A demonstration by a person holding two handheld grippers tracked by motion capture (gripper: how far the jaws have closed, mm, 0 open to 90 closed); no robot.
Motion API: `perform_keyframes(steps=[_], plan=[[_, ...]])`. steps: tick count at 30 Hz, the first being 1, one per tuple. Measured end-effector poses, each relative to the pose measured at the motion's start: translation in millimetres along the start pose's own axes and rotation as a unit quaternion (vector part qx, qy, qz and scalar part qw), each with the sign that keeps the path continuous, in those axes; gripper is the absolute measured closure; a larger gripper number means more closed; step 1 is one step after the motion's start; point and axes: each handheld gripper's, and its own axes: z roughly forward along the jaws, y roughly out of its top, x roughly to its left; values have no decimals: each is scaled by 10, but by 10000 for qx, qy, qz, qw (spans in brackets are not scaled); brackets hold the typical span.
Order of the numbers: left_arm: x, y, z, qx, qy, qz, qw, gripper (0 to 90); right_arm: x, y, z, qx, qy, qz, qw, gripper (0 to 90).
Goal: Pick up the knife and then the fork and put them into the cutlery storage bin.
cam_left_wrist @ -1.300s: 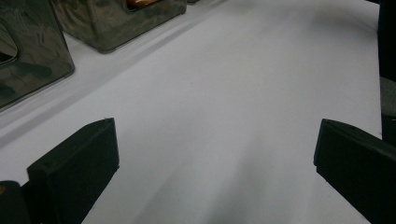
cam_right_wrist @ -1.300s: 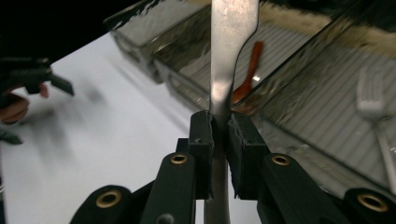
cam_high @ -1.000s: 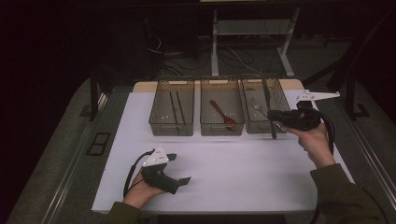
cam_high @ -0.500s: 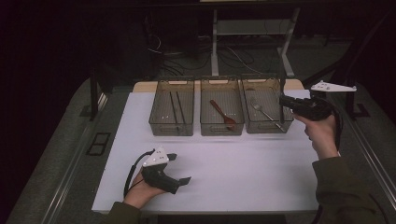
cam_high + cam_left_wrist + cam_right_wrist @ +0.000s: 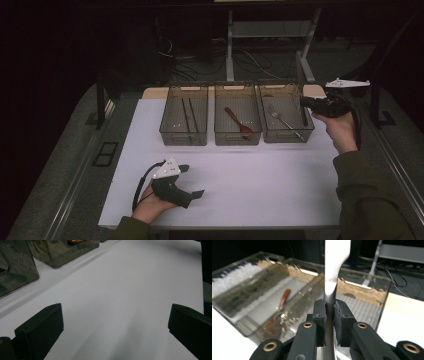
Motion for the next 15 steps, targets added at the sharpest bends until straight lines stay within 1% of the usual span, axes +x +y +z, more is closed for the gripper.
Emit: perform_keyframes(steps=[5,8,9,11,15], plan=[[-5,-2,1,-5,-5,0,10000,0,-80,-67,118,341,-13,0,9994,791],[-8,0,-1,7,-7,6,10000,0,-97,-95,186,585,-1,-9,9983,791],[-9,0,1,4,-9,5,10000,0,-96,-101,213,702,0,6,9975,791],[-9,-1,2,3,-15,6,10000,0,-89,-114,265,908,-63,-57,9958,791],[-6,-2,4,-3,-17,2,10000,0,-99,-132,363,1352,-29,-14,9908,791]])
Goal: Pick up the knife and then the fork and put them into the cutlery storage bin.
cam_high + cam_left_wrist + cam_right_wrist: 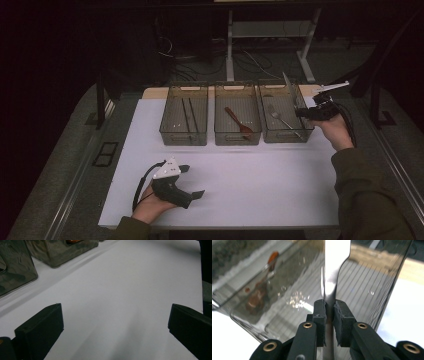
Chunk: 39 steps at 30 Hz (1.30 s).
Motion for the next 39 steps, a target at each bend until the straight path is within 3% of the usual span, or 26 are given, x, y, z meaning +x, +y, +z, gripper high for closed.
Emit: perform_keyframes(steps=[4,11,14,22,27,31,37,39], plan=[[-2,1,-3,14,0,7,10000,0,4,15,89,370,-86,13,9993,790],[-1,-1,-4,33,-7,14,10000,0,39,54,196,696,-228,-128,9972,783],[-2,-6,-17,17,8,28,10000,0,35,75,162,528,-97,17,9986,719],[34,9,-27,34,87,75,9999,0,96,76,-18,268,-18,149,9995,505],[17,47,19,22,51,86,9999,0,131,42,-181,-127,17,179,9998,418],[14,52,59,64,-12,109,9999,0,125,1,-260,-513,119,241,9983,341],[38,57,43,-19,-14,23,10000,0,194,-99,-294,-1094,19,165,9939,232],[47,62,34,-23,-4,5,10000,0,214,-111,-299,-1158,39,161,9931,192]])
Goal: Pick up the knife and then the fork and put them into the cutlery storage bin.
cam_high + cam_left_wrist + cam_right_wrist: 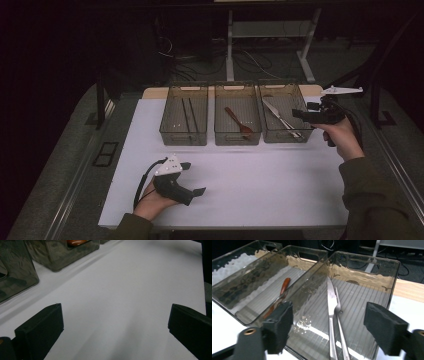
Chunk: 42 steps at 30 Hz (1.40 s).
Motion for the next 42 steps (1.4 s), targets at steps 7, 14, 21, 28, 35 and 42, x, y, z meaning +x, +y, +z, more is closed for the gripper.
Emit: perform_keyframes(steps=[7,14,21,28,35,42], plan=[[33,-3,-1,-33,39,-74,10000,0,109,-38,-51,-336,189,-37,9993,160],[58,-13,-37,-81,16,-145,9999,0,333,-146,-80,-486,328,-242,9980,134],[61,-14,-54,-90,37,-161,9998,0,542,-323,-111,-349,468,-461,9972,134],[59,-18,-68,-113,56,-159,9998,0,665,-519,-174,-306,603,-528,9963,134],[55,-26,-77,-103,69,-160,9998,0,788,-725,-228,-241,714,-624,9952,134],[56,-36,-88,-108,63,-148,9998,0,890,-866,-300,-221,812,-710,9939,134]])
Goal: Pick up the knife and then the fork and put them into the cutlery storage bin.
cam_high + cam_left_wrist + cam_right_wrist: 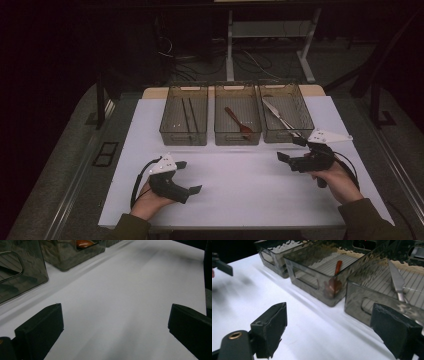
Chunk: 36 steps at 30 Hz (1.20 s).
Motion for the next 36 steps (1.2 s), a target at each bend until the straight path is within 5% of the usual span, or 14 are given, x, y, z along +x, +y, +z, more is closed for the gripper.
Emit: perform_keyframes(steps=[18,36], plan=[[-8,-7,-27,-29,2,0,10000,0,158,-373,-191,88,98,-55,9999,134],[-22,-18,5,208,15,-2,9998,0,125,-561,-265,169,222,-162,9995,134]])
